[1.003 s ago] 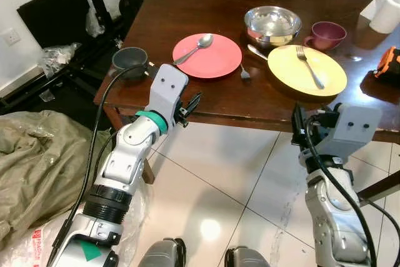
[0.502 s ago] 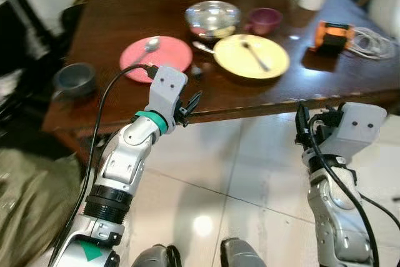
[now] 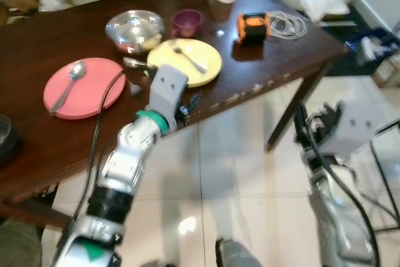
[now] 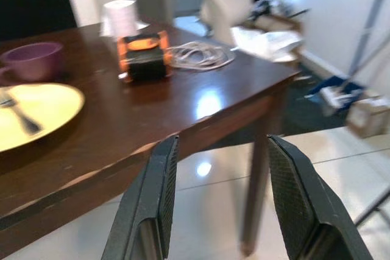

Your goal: Setting the table

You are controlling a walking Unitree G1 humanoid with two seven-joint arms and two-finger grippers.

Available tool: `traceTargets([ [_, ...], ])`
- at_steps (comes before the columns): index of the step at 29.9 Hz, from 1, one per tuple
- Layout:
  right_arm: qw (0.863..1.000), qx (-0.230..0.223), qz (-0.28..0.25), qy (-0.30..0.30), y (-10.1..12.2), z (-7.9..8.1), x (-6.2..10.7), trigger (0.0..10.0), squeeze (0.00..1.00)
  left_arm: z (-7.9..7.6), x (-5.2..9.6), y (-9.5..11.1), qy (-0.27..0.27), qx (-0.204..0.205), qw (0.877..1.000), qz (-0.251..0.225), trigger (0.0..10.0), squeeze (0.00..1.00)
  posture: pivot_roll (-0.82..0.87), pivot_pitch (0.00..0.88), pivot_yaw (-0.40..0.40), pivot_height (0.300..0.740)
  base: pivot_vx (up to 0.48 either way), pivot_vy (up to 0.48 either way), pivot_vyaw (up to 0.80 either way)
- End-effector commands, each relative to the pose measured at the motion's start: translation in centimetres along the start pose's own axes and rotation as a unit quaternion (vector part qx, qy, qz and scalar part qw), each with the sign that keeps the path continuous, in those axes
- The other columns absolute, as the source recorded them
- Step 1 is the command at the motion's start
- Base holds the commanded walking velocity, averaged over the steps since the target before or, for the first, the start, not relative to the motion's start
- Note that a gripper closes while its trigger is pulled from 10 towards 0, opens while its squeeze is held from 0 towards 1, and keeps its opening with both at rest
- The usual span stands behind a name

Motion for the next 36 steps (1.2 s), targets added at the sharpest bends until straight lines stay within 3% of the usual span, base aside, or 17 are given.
traceTargets([
  [1,1.000,-0.008,0.012,0.007,-0.55,0.34,0.16,10.0,0.00,0.41,0.23,-0.74,0.007,0.001,1.000,0.012,10.0,0.00,0.02,0.000,0.097,0.740,0.000,0.000,-0.80],
  [36,1.000,-0.008,0.007,0.013,-0.14,0.67,-0.17,10.0,0.00,0.32,0.01,-0.50,0.010,0.004,1.000,0.008,10.0,0.00,0.02,0.000,0.097,0.740,0.000,0.000,-0.80],
])
Point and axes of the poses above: a point about 5 cm out from each wrist's last joint towards the gripper, its own x axis pointing back from the gripper into the wrist, its own y axis along the axis of the wrist's last joint, z = x × y, the point moved 6 cm from there along -x, pointing out of the wrist towards the gripper, and after that the axes turned 13 degrees about x, right-handed, at the moved point
